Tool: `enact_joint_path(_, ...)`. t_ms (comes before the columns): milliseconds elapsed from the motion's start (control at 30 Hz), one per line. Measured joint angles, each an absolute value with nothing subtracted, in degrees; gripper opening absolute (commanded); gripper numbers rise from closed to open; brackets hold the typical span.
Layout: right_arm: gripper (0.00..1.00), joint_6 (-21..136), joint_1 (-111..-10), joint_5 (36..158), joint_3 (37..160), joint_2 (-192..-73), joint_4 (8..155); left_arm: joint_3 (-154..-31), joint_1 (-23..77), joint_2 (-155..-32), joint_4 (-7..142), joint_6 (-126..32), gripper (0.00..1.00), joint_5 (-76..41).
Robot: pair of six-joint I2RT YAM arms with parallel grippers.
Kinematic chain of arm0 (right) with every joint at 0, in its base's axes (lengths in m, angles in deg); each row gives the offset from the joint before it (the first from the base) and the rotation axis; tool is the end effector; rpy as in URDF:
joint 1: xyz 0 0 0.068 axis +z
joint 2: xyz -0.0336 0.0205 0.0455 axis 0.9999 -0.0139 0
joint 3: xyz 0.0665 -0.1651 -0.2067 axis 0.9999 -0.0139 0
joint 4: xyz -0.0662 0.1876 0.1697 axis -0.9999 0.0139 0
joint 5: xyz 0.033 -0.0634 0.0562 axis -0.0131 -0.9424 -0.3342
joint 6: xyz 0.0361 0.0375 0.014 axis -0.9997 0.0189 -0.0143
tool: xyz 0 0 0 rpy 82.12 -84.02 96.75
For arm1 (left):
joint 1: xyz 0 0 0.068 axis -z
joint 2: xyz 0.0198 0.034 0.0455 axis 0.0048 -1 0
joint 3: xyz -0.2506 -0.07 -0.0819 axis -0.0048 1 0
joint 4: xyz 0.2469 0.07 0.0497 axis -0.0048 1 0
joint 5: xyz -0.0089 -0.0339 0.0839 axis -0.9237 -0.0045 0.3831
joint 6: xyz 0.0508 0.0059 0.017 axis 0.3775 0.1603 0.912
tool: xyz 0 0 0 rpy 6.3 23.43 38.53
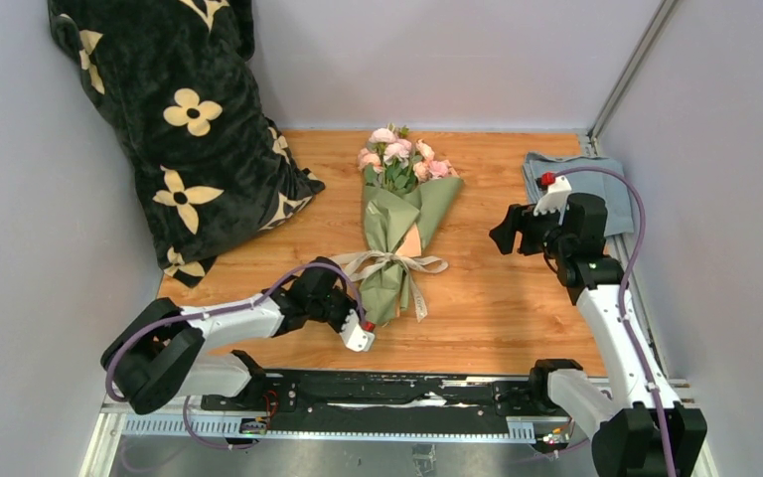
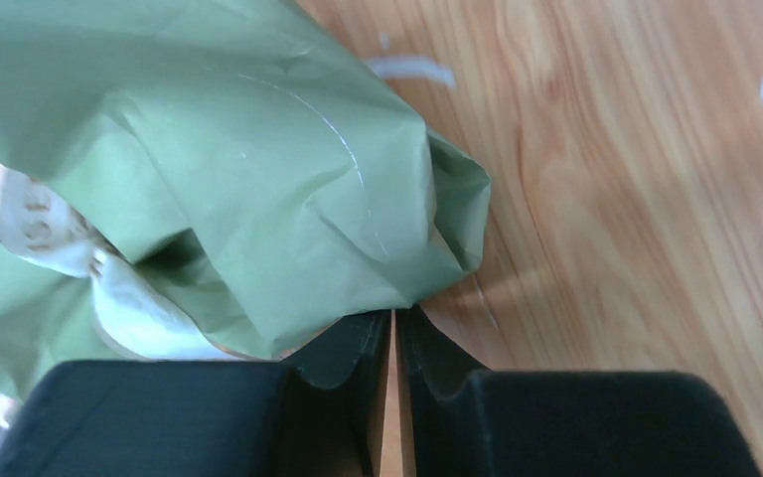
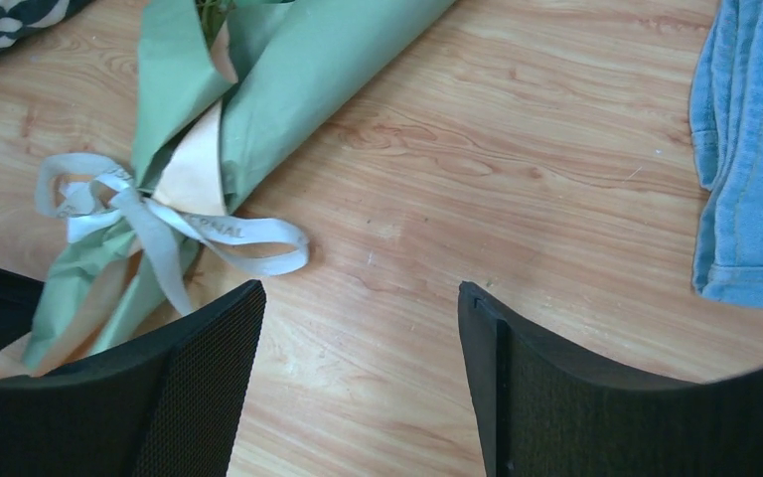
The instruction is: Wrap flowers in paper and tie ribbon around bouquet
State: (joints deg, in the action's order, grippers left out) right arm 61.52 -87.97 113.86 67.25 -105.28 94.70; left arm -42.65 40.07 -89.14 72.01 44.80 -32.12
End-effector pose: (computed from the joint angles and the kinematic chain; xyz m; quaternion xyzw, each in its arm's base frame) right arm 0.2129 0.0194 0.3031 -0.1051 0.8173 0.1987 0.5306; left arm 0.1508 -0.1436 0.1351 0.8323 0.4063 -0.0644 0.3715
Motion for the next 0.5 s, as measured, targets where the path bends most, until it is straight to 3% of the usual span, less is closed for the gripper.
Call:
enact_joint_path(233, 0.77, 61.1, -88.0, 114.9, 65.7, -100.5, 95.4, -44.1, 51.8, -92.6, 61.9, 39.0, 0.18, -30.7)
enact_joint_path(400, 0.81, 61.1, -88.0, 114.5, 64.5, -100.7, 94.4, -45.7, 54.9, -86.2, 62.4, 28.8, 0.53, -25.4)
enact_joint_path(500, 0.82, 60.8, -88.0, 112.6, 62.5, -101.3, 92.5, -49.8, 51.7, -80.6, 66.7, 18.2, 0.71, -21.4)
